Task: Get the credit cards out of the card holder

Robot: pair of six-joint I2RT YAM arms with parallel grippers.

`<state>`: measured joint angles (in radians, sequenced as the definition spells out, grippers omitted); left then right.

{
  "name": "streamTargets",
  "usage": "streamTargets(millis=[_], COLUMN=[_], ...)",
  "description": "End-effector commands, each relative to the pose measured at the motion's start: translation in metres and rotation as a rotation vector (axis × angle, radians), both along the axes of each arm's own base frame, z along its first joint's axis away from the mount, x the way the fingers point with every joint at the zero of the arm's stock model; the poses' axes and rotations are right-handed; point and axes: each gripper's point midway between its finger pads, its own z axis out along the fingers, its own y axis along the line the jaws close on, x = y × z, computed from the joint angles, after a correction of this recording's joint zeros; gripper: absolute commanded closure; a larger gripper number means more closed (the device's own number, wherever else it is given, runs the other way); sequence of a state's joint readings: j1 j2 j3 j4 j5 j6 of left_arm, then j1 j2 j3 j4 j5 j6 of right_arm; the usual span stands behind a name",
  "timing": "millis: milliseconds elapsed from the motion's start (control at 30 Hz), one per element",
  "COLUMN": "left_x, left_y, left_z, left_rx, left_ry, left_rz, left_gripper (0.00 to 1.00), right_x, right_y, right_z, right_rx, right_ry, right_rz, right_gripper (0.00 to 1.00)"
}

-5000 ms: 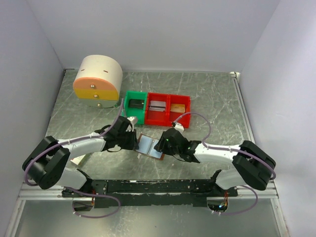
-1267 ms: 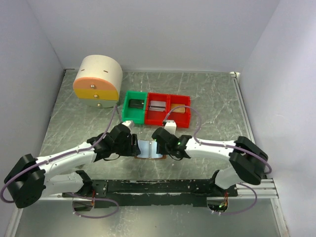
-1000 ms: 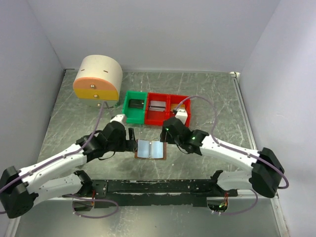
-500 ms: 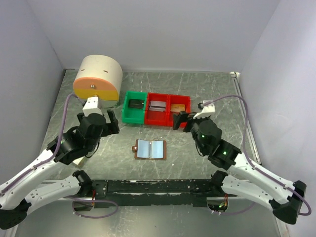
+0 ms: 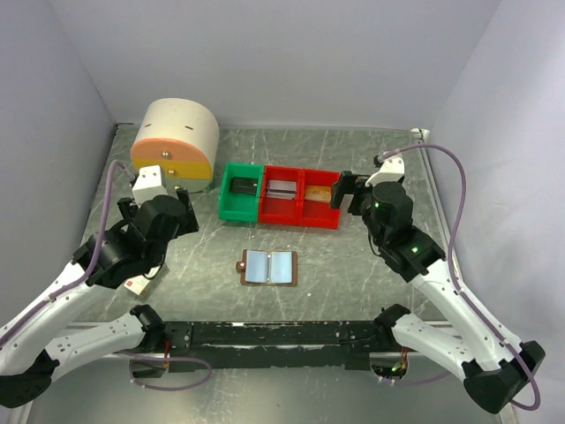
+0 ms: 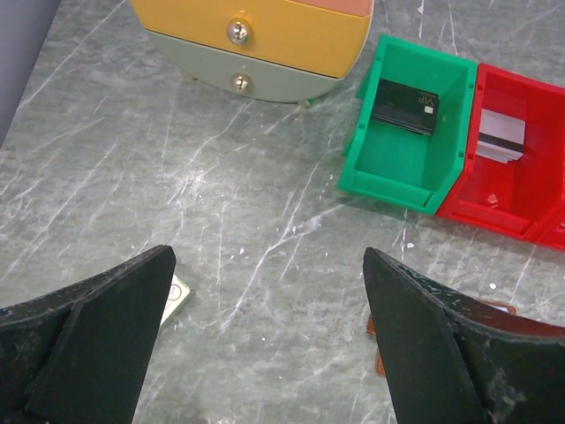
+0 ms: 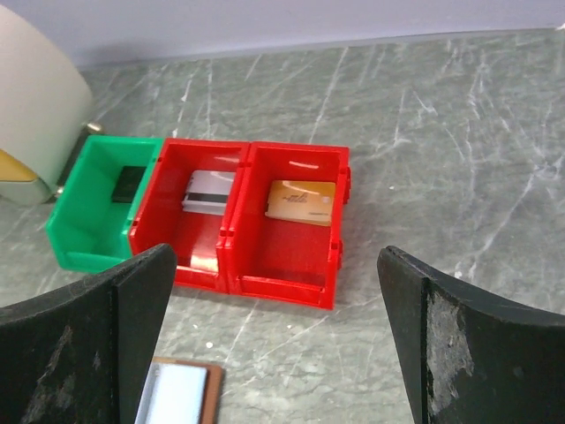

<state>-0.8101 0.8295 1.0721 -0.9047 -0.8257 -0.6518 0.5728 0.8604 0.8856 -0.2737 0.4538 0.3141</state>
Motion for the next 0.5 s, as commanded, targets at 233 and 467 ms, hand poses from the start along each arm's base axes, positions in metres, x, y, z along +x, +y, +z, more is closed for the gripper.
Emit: streamTargets(millis=[233,467], left_x=[-0.012,-0.01], left_y=[0.006,-0.002], left_z=[0.023,0.02], left_rx=[-0.092,-0.083], left_ry=[-0.027,0.005], left_rz=[-0.004,-0.024], left_gripper=[0.0,0.01], right_x=[-0.024,-0.028], right_y=[0.005,-0.002], right_z=[0.05,0.06], right_rx=[0.057,0.048], right_ry=[-0.089,-0.141], right_rz=[0.114,0.11], right_gripper=[0.0,0.0])
